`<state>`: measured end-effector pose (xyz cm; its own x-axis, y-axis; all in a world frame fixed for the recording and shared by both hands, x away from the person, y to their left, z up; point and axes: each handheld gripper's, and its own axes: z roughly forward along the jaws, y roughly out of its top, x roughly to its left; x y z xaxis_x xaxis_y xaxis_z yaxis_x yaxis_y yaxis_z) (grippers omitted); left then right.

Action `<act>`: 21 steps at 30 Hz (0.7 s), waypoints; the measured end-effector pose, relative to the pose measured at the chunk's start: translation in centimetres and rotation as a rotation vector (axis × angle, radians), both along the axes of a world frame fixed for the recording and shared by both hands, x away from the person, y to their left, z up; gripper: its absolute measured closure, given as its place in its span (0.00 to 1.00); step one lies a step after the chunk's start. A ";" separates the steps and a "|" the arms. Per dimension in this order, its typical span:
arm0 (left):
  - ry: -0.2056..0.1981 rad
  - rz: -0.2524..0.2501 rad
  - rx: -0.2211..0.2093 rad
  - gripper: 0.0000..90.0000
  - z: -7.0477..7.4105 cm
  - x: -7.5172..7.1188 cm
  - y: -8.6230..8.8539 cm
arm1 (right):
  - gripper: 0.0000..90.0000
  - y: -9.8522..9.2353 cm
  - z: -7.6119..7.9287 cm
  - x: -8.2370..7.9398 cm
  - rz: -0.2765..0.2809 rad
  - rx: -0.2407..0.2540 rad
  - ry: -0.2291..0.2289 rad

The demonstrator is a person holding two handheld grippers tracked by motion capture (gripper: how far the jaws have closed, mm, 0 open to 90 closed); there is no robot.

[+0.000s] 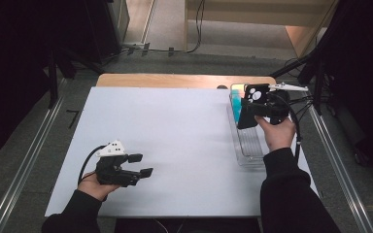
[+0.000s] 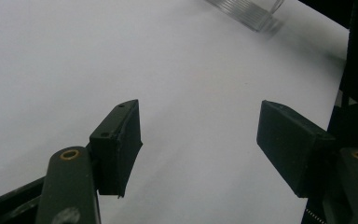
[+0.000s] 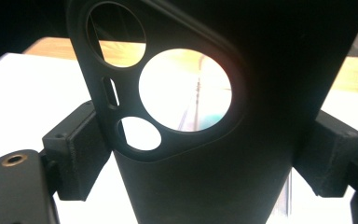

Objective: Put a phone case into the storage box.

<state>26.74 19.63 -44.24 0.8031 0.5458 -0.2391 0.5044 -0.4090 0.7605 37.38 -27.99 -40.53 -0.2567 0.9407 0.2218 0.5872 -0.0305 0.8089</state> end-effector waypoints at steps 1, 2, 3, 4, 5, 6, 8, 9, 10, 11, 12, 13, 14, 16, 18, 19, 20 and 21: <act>-0.004 0.001 -0.003 0.35 0.0 0.0 0.0 | 0.14 0.1 -0.4 0.5 -0.013 -0.005 0.007; -0.007 0.003 -0.012 0.35 0.1 -0.1 0.0 | 0.14 0.1 -0.6 0.8 -0.018 -0.008 0.011; -0.012 -0.002 -0.007 0.35 0.2 -0.1 0.0 | 0.14 0.2 -0.9 1.1 -0.024 -0.010 0.016; -0.017 -0.004 -0.010 0.35 0.2 -0.2 0.0 | 0.14 0.2 -1.2 1.4 -0.029 -0.012 0.020; -0.016 -0.005 -0.009 0.35 0.2 -0.2 0.0 | 0.14 0.2 -1.4 1.7 -0.037 -0.014 0.030; -0.012 -0.003 -0.010 0.35 0.2 -0.2 0.0 | 0.14 0.3 -1.7 1.9 -0.041 -0.022 0.039; -0.013 0.001 -0.010 0.35 0.2 -0.2 0.1 | 0.14 0.4 -2.2 2.2 -0.048 -0.035 0.052; -0.012 0.000 -0.013 0.35 0.1 -0.2 0.1 | 0.14 0.4 -2.3 2.3 -0.049 -0.039 0.054; -0.010 -0.002 -0.012 0.35 0.1 -0.1 0.1 | 0.14 0.5 -2.5 2.5 -0.055 -0.047 0.055; -0.009 -0.003 -0.012 0.35 0.1 -0.1 0.1 | 0.14 0.5 -2.6 2.6 -0.056 -0.049 0.054; -0.010 -0.003 -0.012 0.35 0.1 -0.1 0.0 | 0.14 0.6 -2.8 2.8 -0.064 -0.057 0.055; -0.011 -0.006 -0.008 0.35 0.1 -0.1 0.0 | 0.14 0.5 -3.0 3.0 -0.067 -0.060 0.054; -0.012 -0.010 -0.007 0.35 0.1 -0.1 0.0 | 0.14 0.5 -3.3 3.3 -0.072 -0.053 0.062; -0.010 -0.014 -0.009 0.35 0.1 -0.1 -0.1 | 0.14 0.5 -3.7 3.7 -0.083 -0.044 0.076; -0.008 -0.016 -0.005 0.35 0.0 -0.1 -0.1 | 0.14 0.5 -4.0 4.0 -0.089 -0.033 0.076; -0.007 -0.014 -0.009 0.35 0.0 -0.1 0.0 | 0.14 0.6 -4.2 4.3 -0.094 -0.027 0.070; -0.005 -0.011 -0.007 0.35 0.0 0.0 0.0 | 0.14 0.7 -4.4 4.5 -0.097 -0.029 0.068; -0.004 -0.007 -0.011 0.35 0.0 0.0 0.0 | 0.14 0.8 -4.4 4.7 -0.100 -0.030 0.066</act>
